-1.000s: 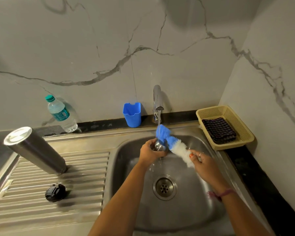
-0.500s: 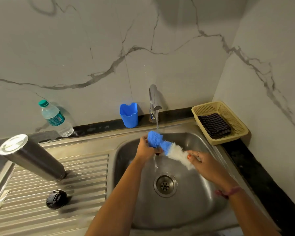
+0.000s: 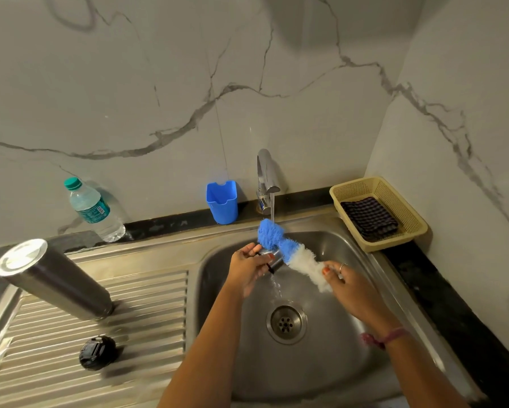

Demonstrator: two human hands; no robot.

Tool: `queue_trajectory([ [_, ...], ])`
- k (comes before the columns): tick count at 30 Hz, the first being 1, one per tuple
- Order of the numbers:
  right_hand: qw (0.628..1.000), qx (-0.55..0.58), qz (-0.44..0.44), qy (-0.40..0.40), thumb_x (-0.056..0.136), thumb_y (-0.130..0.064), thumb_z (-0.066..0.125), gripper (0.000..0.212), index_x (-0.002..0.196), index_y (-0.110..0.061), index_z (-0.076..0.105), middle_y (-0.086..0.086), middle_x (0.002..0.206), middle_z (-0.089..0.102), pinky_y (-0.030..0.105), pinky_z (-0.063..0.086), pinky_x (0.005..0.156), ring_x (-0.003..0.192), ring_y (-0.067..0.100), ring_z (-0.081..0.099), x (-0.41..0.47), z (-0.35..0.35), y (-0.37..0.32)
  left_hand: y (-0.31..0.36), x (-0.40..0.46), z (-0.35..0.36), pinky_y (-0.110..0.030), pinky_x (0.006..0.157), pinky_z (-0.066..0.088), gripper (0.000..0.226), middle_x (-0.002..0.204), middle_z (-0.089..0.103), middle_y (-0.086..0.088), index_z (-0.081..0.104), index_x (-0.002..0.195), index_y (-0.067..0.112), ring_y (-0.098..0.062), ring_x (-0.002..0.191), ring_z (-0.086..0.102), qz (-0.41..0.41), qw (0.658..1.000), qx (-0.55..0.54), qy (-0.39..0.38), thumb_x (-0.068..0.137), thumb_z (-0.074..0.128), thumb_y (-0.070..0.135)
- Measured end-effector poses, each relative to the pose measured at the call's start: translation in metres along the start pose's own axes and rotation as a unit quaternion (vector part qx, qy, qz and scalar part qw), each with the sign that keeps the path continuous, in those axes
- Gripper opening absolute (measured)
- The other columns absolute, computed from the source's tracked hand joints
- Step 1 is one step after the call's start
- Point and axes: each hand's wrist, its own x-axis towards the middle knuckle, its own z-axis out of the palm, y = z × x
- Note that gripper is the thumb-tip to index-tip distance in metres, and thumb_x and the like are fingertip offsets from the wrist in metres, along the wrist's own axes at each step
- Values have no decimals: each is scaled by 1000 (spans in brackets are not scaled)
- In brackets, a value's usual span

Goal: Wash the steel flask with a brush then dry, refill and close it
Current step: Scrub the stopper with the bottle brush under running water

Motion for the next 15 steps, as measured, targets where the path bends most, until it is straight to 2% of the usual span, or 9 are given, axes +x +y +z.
queue_trajectory([
  [2,1000,12,11,-13,100,-39,40,32,125,-27,54,-4,85,65,29,48,70,71,9,58,2,0,8,-2,-1,-2,-32,72,61,51,126,64,-15,50,135,4,-26,104,69,9,1000,-24,1,88,62,-11],
  [4,999,14,17,-24,100,-38,38,29,121,-26,54,-2,74,63,34,50,66,61,10,57,5,0,13,-3,-3,-1,-34,84,60,47,129,62,-15,50,138,4,-25,108,67,22,999,-37,6,94,55,-10],
  [6,999,20,25,-30,101,-34,37,28,122,-22,53,0,84,65,34,51,67,63,11,58,7,1,13,-3,-5,1,-41,99,54,46,134,60,-14,47,141,3,-27,117,63,26,998,-51,12,97,49,-9],
  [8,999,1,25,-37,102,-30,35,29,124,-20,51,-1,93,63,26,47,64,69,10,57,7,1,11,-4,-6,5,-45,105,49,43,136,57,-15,45,141,1,-30,120,61,21,998,-63,23,99,45,-8],
  [10,999,-4,15,-35,103,-28,32,33,133,-24,46,1,111,61,28,47,74,85,13,59,8,0,8,-5,-7,8,-46,103,50,41,133,58,-19,47,140,0,-33,119,61,18,996,-83,33,100,47,-5],
  [12,1000,12,-4,-28,103,-26,30,40,141,-35,38,-3,126,54,34,50,87,101,21,61,8,-2,4,-5,-12,11,-42,97,54,36,125,60,-20,49,136,-1,-33,115,62,20,993,-111,44,100,50,-3],
  [15,999,38,-10,-22,103,-27,33,40,138,-41,42,-4,138,52,34,48,95,112,17,57,12,-5,2,-8,-15,12,-36,86,58,32,114,64,-19,53,131,-6,-30,103,65,22,988,-142,60,99,52,-1],
])
